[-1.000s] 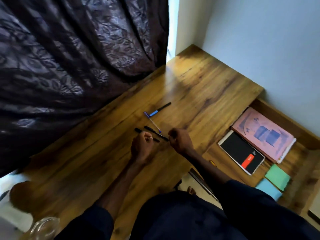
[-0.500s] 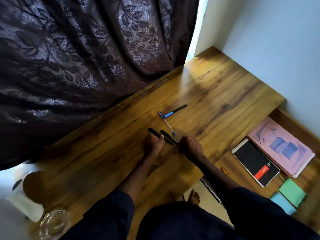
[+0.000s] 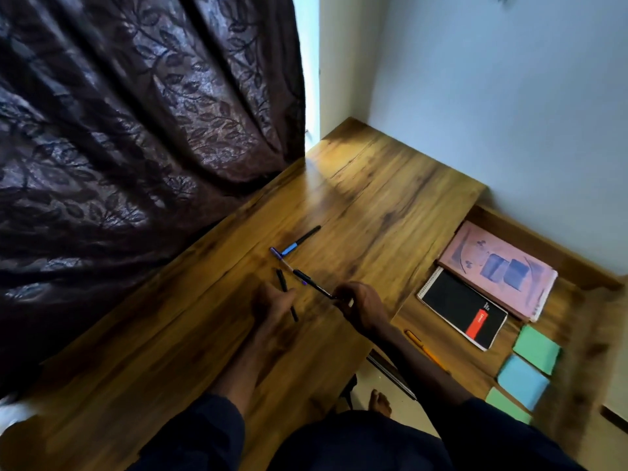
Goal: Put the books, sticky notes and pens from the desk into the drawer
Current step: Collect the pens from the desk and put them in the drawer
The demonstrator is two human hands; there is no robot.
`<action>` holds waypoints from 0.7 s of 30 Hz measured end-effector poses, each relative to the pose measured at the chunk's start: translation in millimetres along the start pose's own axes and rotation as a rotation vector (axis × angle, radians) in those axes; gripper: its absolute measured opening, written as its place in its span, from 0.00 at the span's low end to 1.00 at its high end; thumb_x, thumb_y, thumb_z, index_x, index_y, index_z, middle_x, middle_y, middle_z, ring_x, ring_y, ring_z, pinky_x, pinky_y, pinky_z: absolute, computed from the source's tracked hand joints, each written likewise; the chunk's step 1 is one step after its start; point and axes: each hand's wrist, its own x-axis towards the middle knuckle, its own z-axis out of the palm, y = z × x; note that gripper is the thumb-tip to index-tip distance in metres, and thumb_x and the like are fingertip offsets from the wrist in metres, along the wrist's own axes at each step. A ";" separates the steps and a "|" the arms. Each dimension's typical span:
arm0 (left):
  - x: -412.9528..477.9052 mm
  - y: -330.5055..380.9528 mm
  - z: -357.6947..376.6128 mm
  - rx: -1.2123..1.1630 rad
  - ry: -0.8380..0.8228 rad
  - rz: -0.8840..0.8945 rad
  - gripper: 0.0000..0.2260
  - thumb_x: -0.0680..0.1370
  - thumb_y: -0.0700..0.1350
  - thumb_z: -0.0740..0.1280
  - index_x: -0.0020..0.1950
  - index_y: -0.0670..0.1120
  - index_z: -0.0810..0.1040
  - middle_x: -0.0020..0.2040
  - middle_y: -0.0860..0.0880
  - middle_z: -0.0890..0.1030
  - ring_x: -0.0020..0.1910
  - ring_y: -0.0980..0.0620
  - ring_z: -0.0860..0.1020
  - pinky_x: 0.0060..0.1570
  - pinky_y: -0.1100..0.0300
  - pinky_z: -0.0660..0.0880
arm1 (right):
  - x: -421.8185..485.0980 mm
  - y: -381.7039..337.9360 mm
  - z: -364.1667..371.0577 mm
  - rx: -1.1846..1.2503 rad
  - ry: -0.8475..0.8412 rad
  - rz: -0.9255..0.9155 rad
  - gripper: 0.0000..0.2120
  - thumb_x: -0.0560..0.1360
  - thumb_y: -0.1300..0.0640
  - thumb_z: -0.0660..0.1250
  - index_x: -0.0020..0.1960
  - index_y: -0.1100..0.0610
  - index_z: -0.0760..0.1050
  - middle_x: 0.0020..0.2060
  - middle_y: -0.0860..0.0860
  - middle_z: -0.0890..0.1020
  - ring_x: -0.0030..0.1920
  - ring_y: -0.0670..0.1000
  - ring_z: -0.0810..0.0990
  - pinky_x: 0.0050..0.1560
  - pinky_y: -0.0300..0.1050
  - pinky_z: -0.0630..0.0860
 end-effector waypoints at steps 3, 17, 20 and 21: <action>-4.6 2.8 5.3 -0.371 -0.190 0.037 0.13 0.72 0.50 0.77 0.49 0.42 0.83 0.44 0.45 0.87 0.41 0.49 0.87 0.35 0.59 0.80 | -7.5 2.1 -14.6 0.147 0.108 0.148 0.08 0.75 0.54 0.74 0.52 0.55 0.85 0.43 0.48 0.86 0.41 0.45 0.82 0.44 0.45 0.80; -85.5 68.2 77.6 -0.658 -0.469 0.238 0.15 0.72 0.43 0.79 0.54 0.36 0.84 0.48 0.40 0.87 0.49 0.43 0.86 0.53 0.49 0.83 | -74.2 51.3 -84.6 0.367 0.072 0.283 0.03 0.74 0.55 0.75 0.48 0.51 0.85 0.43 0.45 0.86 0.43 0.43 0.84 0.43 0.40 0.82; -102.9 75.6 93.8 -0.610 -0.489 0.250 0.15 0.72 0.42 0.79 0.54 0.35 0.84 0.48 0.38 0.87 0.49 0.43 0.86 0.53 0.50 0.83 | -85.3 65.2 -92.9 0.417 0.105 0.347 0.05 0.73 0.56 0.76 0.48 0.51 0.85 0.42 0.45 0.86 0.41 0.42 0.84 0.41 0.37 0.79; -108.5 77.1 100.3 -0.588 -0.504 0.253 0.15 0.72 0.41 0.79 0.54 0.34 0.84 0.48 0.38 0.86 0.49 0.42 0.86 0.53 0.50 0.83 | -88.1 67.9 -96.0 0.439 0.120 0.364 0.06 0.72 0.58 0.77 0.49 0.52 0.85 0.41 0.46 0.86 0.39 0.42 0.84 0.39 0.36 0.78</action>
